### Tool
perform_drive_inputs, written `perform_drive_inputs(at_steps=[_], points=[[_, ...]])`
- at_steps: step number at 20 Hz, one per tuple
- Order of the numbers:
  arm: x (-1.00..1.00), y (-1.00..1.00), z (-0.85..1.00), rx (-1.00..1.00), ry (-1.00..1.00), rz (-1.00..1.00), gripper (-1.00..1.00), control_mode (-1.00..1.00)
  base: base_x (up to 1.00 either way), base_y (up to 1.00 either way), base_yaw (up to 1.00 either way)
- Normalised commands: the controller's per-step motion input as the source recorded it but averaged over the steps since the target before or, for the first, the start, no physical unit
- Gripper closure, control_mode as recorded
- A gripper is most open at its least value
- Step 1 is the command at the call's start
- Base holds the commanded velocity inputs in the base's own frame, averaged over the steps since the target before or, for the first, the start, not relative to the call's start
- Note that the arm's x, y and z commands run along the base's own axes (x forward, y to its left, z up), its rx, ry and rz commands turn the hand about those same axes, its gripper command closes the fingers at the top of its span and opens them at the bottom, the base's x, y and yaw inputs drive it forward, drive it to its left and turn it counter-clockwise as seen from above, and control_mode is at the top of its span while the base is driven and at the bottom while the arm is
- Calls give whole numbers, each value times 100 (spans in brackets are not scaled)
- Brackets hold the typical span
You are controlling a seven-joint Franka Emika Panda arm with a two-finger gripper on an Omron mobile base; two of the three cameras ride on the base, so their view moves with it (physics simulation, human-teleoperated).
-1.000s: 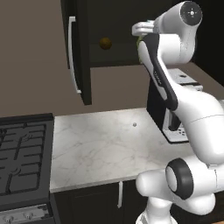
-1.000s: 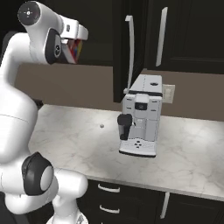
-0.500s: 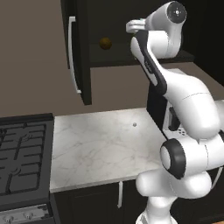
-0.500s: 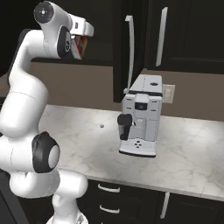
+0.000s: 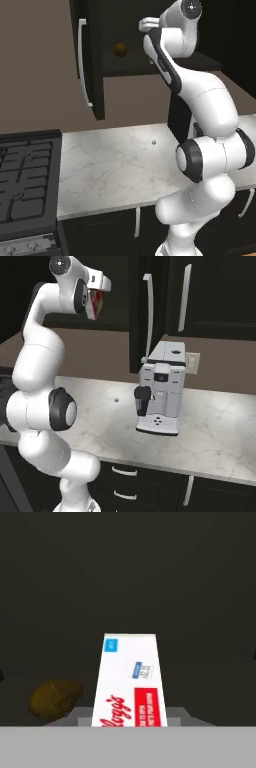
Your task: Pick the cereal and canned food from the counter and place them in the cabinets closest to them.
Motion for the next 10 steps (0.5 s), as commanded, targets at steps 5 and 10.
perform_drive_inputs(at_steps=[5, 10], points=[[16, 3, 1, 0, 0, 0, 100, -100, 0, 0, 0], [10, 2, 0, 0, 0, -1, -100, -100, 0, 0, 0]])
